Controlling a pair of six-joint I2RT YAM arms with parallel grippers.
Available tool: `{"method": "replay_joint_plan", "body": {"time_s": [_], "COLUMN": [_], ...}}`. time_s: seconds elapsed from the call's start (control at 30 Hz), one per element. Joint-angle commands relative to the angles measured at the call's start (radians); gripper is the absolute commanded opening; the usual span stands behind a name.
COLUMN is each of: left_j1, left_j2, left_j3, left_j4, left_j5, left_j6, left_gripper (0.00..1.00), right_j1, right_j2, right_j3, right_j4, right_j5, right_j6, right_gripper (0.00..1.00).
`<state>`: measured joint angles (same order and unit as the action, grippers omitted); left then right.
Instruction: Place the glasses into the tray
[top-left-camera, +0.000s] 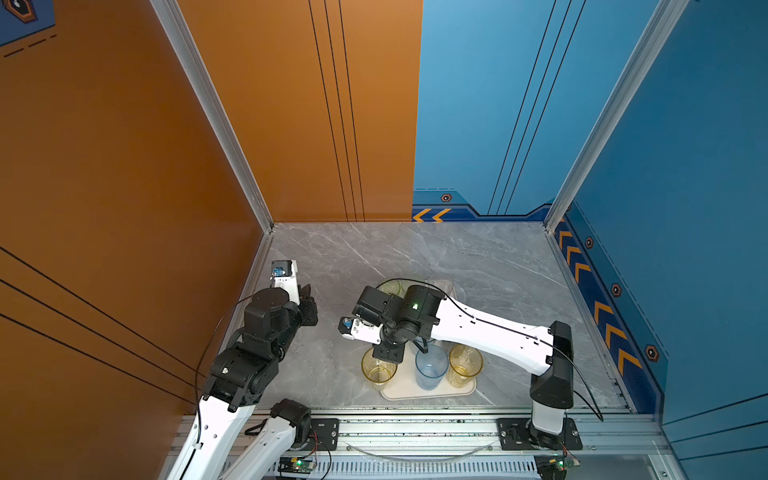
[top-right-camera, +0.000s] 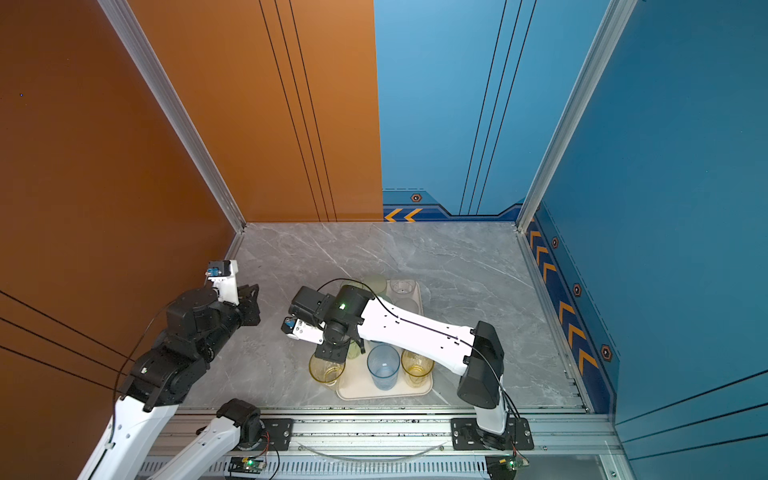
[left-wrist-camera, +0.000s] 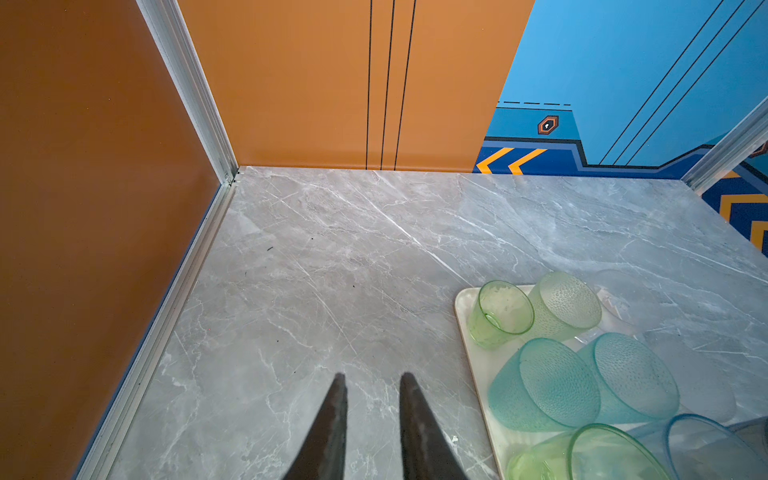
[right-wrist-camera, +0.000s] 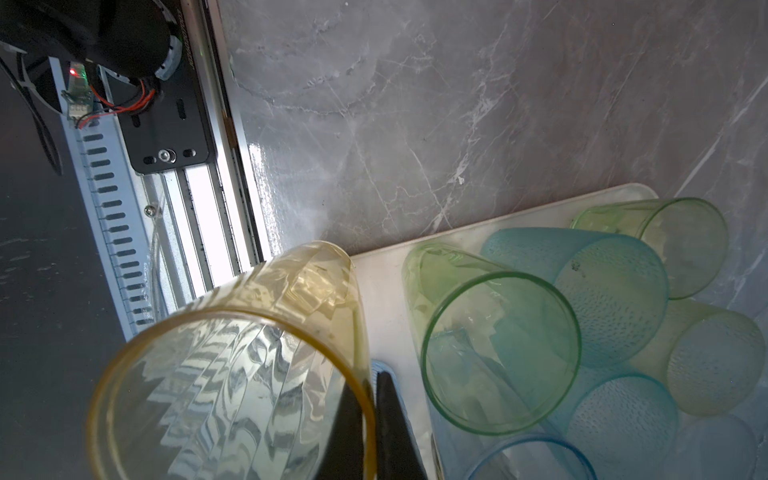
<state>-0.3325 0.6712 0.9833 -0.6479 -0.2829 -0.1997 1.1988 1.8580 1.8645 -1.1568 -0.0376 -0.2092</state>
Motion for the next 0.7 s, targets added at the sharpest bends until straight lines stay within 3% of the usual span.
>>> {"method": "replay_joint_plan", "body": {"time_s": [0.0,0.67], "left_j1": [0.012,0.012], "left_j2": [0.005,0.047], "left_j3": [0.031,0.04], "left_j4": [-0.011,-0.012], "left_j5": [0.023,0.051], "left_j6": [0.005,-0.003], "left_gripper": [0.24,0.23], "right_j1": [0.007,-0.002], "right_j2": [-0.06,-0.094], "right_j3": [-0.052,-0.2], "right_j4": [0.043,0.124], "right_j5": [0.037,0.058], "right_j6": [0.029,0.056], "right_gripper": [0.01,0.01]}}
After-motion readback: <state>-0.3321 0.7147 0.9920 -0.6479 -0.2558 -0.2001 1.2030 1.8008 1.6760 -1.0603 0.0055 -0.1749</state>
